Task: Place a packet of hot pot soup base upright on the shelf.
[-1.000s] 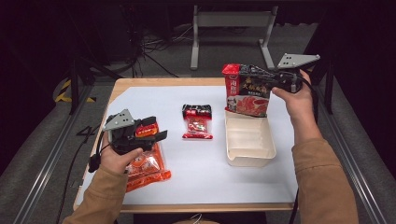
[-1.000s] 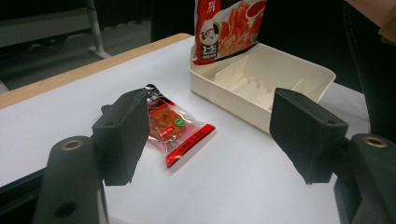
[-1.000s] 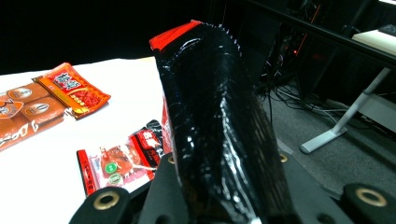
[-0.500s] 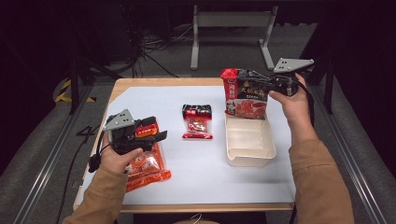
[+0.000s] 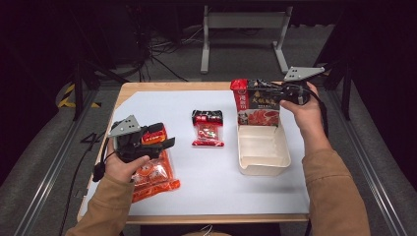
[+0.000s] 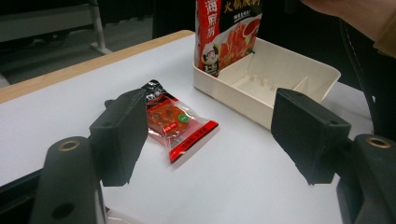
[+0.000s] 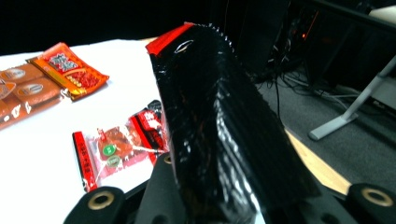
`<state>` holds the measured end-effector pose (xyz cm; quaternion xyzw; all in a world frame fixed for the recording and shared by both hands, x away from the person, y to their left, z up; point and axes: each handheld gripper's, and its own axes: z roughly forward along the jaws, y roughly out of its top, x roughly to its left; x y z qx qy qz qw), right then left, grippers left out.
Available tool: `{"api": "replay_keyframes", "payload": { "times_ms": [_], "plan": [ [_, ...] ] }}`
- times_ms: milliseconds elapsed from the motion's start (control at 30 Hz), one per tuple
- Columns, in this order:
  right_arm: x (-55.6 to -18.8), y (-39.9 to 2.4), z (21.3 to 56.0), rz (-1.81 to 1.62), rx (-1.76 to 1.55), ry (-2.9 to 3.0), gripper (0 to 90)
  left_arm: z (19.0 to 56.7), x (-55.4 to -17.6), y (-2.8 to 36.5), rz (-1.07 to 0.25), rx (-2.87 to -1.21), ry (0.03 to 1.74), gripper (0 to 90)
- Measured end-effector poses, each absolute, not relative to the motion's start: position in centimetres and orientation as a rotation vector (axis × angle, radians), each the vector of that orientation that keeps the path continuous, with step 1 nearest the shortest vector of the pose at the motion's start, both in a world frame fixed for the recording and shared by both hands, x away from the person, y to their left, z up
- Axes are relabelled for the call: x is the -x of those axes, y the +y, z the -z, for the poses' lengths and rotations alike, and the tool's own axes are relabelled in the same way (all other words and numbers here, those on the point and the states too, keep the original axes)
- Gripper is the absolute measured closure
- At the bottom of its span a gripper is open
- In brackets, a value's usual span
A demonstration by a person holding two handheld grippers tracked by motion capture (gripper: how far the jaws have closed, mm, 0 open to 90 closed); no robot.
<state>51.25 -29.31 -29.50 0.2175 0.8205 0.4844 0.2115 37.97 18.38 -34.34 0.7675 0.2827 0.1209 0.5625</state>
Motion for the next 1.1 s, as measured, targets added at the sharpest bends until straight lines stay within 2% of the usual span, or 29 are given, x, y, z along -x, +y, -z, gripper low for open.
{"api": "replay_keyframes", "payload": {
  "times_ms": [300, 1100],
  "plan": [
    [-51.3, -29.7, 31.0, -1.344, -0.648, 2.293, 75.2, 34.3, -38.0, 18.5, -0.291, -1.803, 0.673, 28.6],
    [-50.2, -30.9, 32.2, -1.336, -0.788, 2.247, 71.5, 34.4, -38.0, 19.2, -0.308, -1.802, 0.714, 28.8]
  ]
}}
